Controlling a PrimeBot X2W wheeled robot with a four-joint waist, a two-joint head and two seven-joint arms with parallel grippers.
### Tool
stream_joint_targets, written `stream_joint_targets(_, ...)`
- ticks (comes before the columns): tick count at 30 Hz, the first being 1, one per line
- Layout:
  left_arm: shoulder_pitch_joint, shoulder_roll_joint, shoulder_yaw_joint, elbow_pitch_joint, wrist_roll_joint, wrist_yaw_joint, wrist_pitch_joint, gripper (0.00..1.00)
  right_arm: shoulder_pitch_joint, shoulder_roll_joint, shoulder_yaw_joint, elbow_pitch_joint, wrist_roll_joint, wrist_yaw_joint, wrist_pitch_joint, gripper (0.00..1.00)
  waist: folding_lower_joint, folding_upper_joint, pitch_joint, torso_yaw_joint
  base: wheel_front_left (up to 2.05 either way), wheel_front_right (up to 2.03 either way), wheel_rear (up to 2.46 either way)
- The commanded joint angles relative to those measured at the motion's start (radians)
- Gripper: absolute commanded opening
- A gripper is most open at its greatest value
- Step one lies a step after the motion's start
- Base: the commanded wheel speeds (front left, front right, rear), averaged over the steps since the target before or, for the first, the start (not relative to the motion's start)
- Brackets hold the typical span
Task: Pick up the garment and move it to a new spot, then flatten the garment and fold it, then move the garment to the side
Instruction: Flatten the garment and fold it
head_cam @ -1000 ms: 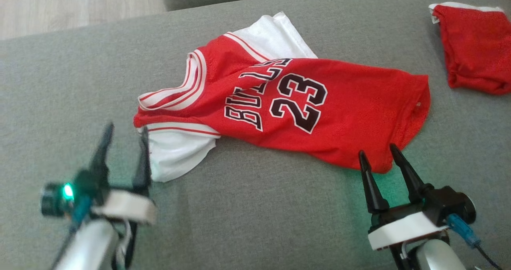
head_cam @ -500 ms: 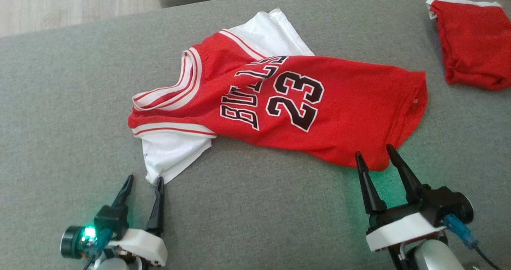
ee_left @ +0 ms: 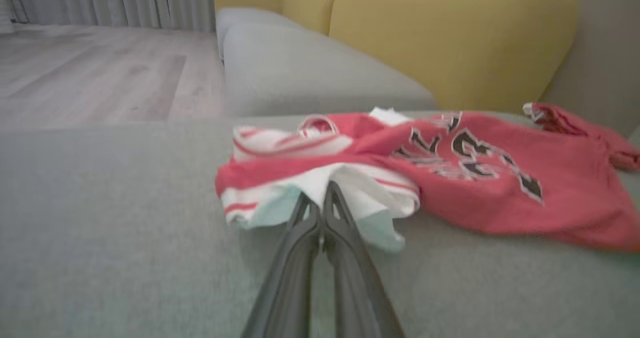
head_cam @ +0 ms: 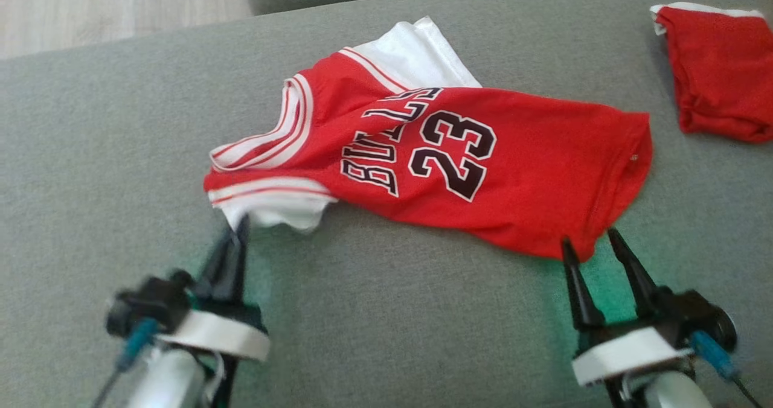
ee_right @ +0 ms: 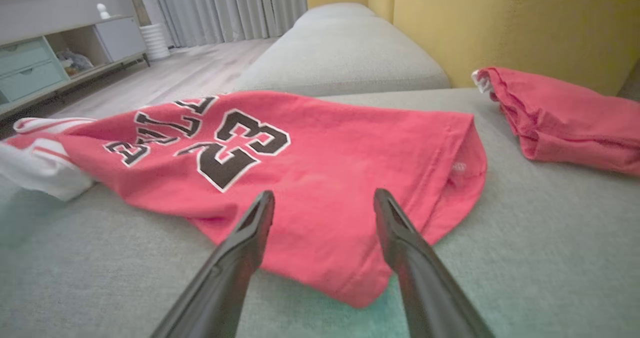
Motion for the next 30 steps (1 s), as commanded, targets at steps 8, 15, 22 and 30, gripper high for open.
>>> stream_joint_targets(8,-0.013,0.062,0.186,-0.277,0.047,-0.002,-0.007,0.0,0.023,-0.002,-0.028,0.043,0.06,0.007,-0.004,1.0,0.0,0.0,-0.004,0.021,0.0,0.0,0.0)
stream_joint_targets(15,0.007,0.09,0.235,-0.343,0.067,0.022,-0.007,0.0,-0.019,0.001,-0.025,0.09,0.155,0.007,-0.004,1.0,0.0,0.0,-0.001,0.033,0.0,0.0,0.0)
stream_joint_targets(22,0.015,0.096,0.242,-0.362,0.073,0.028,-0.007,0.0,-0.084,0.011,0.006,0.204,0.23,0.007,-0.004,1.0,0.0,0.0,0.005,0.055,0.0,0.0,0.0)
stream_joint_targets(30,0.009,0.093,0.227,-0.355,0.073,0.027,-0.007,0.0,-0.143,0.004,0.08,0.287,0.296,0.007,-0.004,0.0,0.0,0.0,-0.002,0.074,0.0,0.0,0.0)
